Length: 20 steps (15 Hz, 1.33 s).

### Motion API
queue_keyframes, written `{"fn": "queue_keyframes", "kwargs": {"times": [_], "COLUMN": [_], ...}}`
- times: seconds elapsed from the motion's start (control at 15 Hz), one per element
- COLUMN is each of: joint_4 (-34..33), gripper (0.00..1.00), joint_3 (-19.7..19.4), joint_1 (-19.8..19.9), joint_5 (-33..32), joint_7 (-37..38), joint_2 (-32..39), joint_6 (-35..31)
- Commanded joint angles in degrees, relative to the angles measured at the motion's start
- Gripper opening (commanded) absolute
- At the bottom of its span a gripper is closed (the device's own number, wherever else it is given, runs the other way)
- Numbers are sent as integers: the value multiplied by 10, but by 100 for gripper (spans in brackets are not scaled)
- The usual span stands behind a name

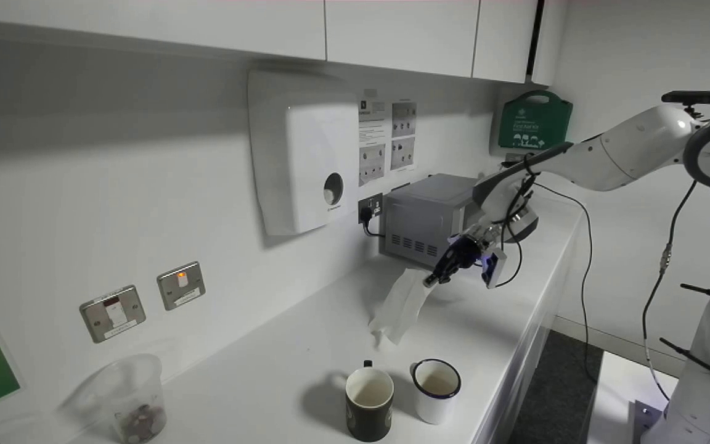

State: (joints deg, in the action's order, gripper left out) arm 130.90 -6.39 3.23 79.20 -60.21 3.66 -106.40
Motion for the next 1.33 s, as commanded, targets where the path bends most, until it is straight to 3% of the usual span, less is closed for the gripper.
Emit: {"fn": "queue_keyframes", "kwargs": {"times": [0.0, 1.27], "joint_4": [29, 50], "gripper": [0, 0], "joint_3": [3, 10], "joint_1": [7, 1], "joint_5": [-18, -125], "joint_7": [5, 8], "joint_2": [-40, -53], "joint_6": [-15, -136]}}
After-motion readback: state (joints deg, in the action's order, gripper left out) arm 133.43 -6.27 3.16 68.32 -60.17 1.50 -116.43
